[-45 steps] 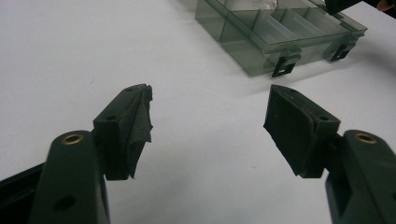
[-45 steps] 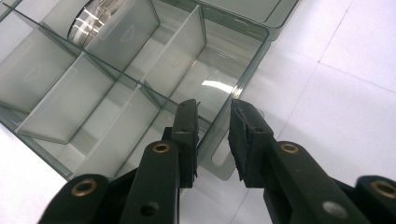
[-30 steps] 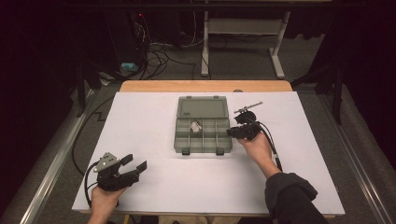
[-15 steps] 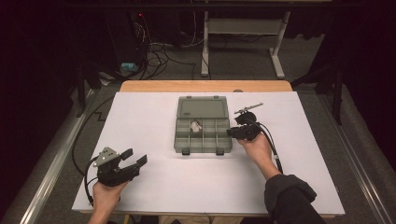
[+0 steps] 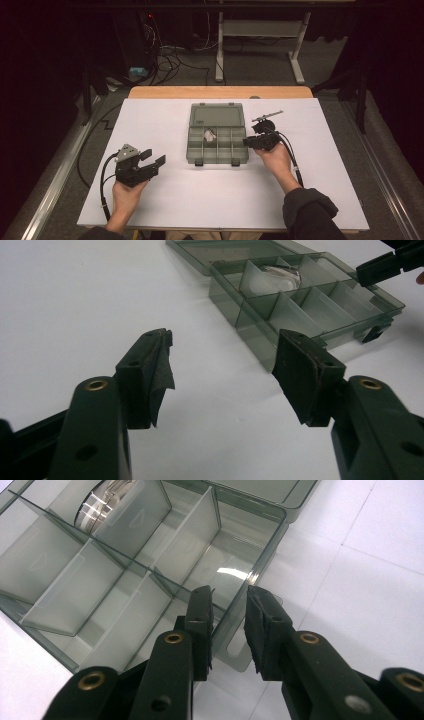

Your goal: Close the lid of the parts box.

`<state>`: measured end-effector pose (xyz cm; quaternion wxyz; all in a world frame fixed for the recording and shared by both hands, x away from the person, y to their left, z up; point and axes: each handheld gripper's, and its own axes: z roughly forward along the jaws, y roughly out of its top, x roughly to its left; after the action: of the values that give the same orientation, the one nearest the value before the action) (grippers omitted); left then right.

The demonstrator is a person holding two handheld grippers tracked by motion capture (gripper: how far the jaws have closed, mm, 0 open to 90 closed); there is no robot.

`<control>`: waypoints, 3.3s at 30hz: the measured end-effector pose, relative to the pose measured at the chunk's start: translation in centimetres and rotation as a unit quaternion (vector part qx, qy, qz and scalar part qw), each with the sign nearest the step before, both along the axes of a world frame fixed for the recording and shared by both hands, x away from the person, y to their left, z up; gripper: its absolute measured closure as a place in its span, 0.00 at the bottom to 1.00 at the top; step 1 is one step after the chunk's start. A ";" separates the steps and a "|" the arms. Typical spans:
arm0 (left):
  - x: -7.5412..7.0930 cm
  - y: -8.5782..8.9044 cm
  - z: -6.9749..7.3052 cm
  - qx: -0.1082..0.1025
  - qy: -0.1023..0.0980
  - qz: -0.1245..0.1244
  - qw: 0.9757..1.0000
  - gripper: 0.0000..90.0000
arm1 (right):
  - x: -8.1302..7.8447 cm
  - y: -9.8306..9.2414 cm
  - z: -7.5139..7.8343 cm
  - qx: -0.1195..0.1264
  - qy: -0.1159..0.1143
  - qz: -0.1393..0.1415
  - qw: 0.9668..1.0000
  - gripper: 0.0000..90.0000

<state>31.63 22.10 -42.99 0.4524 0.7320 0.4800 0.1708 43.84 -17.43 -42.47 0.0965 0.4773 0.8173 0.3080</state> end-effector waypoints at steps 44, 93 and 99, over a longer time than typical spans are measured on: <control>7.9 -5.7 0.1 0.054 0.064 -0.042 0.996 0.46 | -0.2 -0.3 -0.3 0.015 -0.009 -0.002 1.000 0.81; 15.6 -8.2 1.1 0.058 0.134 -0.038 0.989 0.54 | -0.4 -0.2 -0.3 0.006 -0.019 0.001 1.000 0.82; 17.5 -8.8 1.7 0.063 0.154 -0.036 0.985 0.55 | -0.4 -0.1 -0.3 0.002 -0.020 0.001 1.000 0.82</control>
<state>49.08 13.31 -41.28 0.3316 0.7936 0.5054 0.0697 43.46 -17.51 -42.77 0.1114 0.4705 0.8149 0.3196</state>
